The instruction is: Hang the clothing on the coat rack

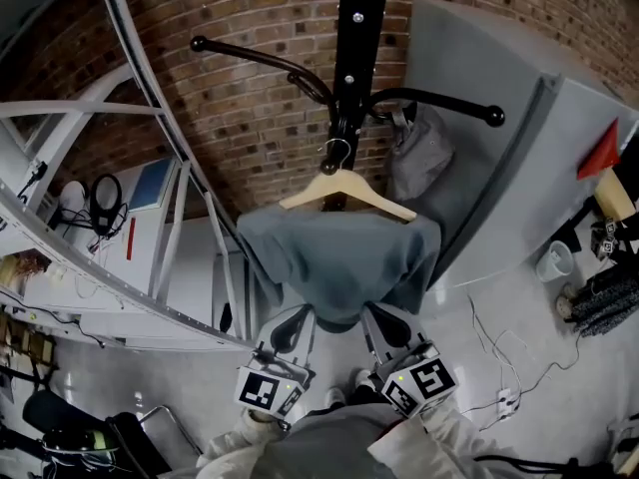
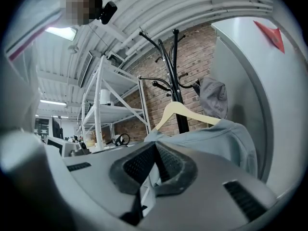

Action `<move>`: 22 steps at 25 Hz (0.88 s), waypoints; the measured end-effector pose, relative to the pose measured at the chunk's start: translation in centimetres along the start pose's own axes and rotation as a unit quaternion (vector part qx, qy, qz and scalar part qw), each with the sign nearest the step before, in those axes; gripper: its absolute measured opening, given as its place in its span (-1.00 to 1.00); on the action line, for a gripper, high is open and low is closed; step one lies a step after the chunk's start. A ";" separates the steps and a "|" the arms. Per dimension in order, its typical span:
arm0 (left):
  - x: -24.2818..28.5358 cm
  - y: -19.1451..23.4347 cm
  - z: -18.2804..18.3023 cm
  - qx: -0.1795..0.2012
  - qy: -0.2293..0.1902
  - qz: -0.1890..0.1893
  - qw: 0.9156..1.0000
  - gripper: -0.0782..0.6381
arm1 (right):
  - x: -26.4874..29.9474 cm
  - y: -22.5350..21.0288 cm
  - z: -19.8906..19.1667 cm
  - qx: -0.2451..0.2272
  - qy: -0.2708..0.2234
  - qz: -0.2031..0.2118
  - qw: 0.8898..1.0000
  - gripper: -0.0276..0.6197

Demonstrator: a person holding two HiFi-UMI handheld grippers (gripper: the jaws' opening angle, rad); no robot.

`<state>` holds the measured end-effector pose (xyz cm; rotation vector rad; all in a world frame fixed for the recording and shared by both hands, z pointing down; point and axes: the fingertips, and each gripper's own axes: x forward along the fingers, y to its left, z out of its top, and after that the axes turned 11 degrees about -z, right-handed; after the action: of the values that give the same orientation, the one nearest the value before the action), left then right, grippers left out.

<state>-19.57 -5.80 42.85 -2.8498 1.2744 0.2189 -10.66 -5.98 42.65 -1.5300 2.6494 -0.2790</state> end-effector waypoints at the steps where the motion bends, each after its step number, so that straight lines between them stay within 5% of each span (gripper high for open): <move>1: -0.1 -0.2 -0.1 -0.002 0.001 -0.002 1.000 -0.76 | -0.4 0.0 -0.1 -0.004 -0.001 -0.005 1.000 -0.84; 8: -0.5 -2.5 -0.5 -0.011 0.005 -0.014 1.000 -0.76 | -2.9 0.0 -0.3 -0.001 -0.004 -0.020 1.000 -0.84; 22: 0.9 -4.5 0.4 -0.009 -0.002 0.013 1.000 -0.76 | -3.2 -1.1 0.9 -0.008 -0.004 0.019 1.000 -0.84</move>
<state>-15.67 -3.39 42.16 -2.8485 1.3163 0.2369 -8.02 -3.86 41.88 -1.4815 2.6770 -0.2504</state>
